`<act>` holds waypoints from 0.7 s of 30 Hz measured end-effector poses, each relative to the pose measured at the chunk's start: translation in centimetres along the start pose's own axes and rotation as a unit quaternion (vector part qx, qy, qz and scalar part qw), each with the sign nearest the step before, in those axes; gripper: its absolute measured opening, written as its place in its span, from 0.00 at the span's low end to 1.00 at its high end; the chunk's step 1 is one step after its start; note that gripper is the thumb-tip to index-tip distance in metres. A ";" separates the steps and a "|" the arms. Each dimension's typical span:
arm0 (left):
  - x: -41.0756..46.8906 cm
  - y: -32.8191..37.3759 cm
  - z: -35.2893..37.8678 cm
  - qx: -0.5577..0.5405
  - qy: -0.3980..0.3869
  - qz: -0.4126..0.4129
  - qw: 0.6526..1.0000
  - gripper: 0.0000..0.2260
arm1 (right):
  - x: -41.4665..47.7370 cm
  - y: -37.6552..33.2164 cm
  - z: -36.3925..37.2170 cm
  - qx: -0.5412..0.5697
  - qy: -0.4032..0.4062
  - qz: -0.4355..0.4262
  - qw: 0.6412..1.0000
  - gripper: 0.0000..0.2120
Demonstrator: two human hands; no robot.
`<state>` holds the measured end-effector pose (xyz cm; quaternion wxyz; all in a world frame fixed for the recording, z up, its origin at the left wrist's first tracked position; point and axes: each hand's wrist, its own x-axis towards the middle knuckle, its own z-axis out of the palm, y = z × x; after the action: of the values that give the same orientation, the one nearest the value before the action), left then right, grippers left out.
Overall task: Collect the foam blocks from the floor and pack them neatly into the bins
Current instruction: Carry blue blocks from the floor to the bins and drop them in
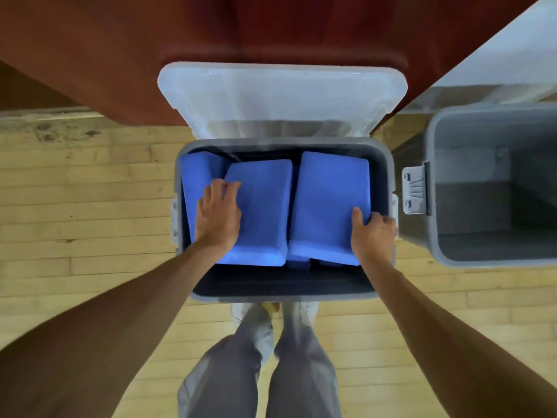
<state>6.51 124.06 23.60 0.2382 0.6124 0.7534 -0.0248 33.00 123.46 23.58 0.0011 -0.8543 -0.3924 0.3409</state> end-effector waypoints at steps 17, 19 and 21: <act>-13.2 6.1 -16.8 -0.047 -0.255 0.041 0.965 0.11 | -14.9 -4.1 -14.7 -0.101 -0.239 -0.260 0.930 0.11; -16.4 7.0 -21.1 -0.083 -0.227 0.028 0.970 0.09 | -18.3 -5.1 -18.6 -0.102 -0.245 -0.297 0.917 0.11; -19.8 7.6 -25.3 -0.128 -0.197 0.020 0.972 0.08 | -21.8 -6.3 -22.3 -0.102 -0.252 -0.339 0.901 0.10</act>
<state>8.02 116.25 55.64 0.4588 0.5752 0.6758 -0.0441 31.77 119.07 55.08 -0.0697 -0.5509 -0.6780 0.4816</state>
